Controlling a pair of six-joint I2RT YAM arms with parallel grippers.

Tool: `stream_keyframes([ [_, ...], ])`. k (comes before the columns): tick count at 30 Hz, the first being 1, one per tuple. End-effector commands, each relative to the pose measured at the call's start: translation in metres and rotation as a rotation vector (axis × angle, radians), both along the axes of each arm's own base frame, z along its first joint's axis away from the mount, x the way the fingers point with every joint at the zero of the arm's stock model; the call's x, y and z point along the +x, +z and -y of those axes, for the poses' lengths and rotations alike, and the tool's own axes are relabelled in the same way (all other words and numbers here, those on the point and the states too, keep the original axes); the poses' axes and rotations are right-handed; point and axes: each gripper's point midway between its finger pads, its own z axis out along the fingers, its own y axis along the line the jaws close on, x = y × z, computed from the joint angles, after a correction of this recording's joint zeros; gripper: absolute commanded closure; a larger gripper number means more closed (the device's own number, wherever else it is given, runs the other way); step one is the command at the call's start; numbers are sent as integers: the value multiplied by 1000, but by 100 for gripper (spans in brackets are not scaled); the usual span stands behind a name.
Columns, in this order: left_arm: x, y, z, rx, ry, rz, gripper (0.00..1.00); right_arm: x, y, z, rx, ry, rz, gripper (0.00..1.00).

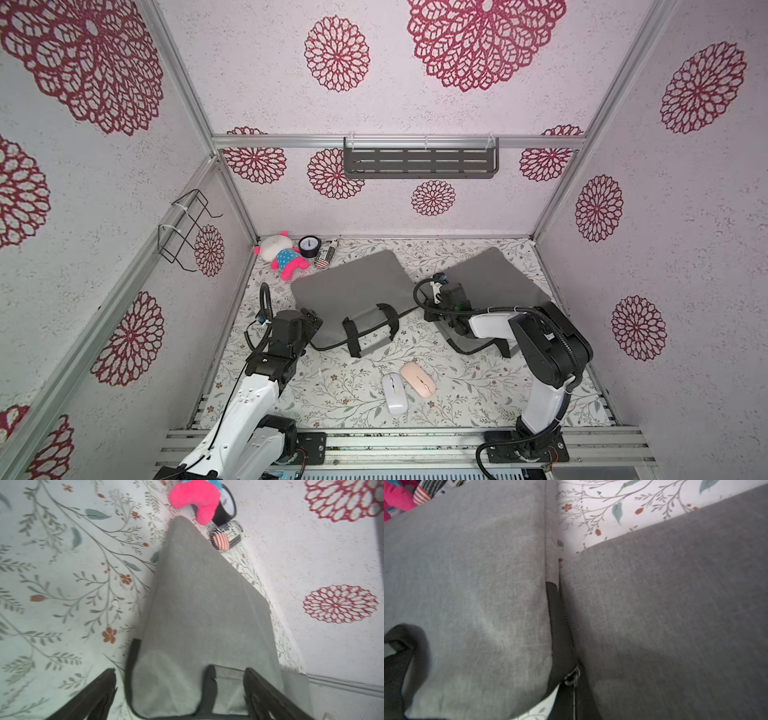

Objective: Put the mouse into the laptop bag
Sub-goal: Unzip the zipper on the zippered laptop bag.

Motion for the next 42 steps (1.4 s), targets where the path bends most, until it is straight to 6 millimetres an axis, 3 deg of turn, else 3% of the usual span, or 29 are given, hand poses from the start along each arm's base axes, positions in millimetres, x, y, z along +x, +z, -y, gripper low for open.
stream_keyframes([
  [1,-10,-30,-4,-33,-38,-90,2,20,-5,39,-51,-153,-24,100],
  [9,21,-38,12,-126,-131,-1,2,20,-6,36,-60,-145,-36,100],
  [15,42,-66,29,-190,-168,-17,2,16,-13,33,-71,-135,-49,100],
  [17,46,-76,34,-209,-173,-23,8,15,-15,33,-75,-131,-55,100],
  [20,52,-82,41,-228,-182,-17,25,12,-15,31,-84,-127,-55,100],
  [26,59,-83,52,-221,-205,-22,80,1,-15,25,-122,-114,-46,100],
  [29,61,-83,55,-216,-210,-26,96,-8,-18,19,-134,-98,-50,100],
  [37,59,-84,53,-215,-188,-32,100,-36,-24,6,-145,-62,-66,100],
  [42,59,-81,55,-216,-190,-23,100,-62,-15,-33,-125,30,-42,100],
])
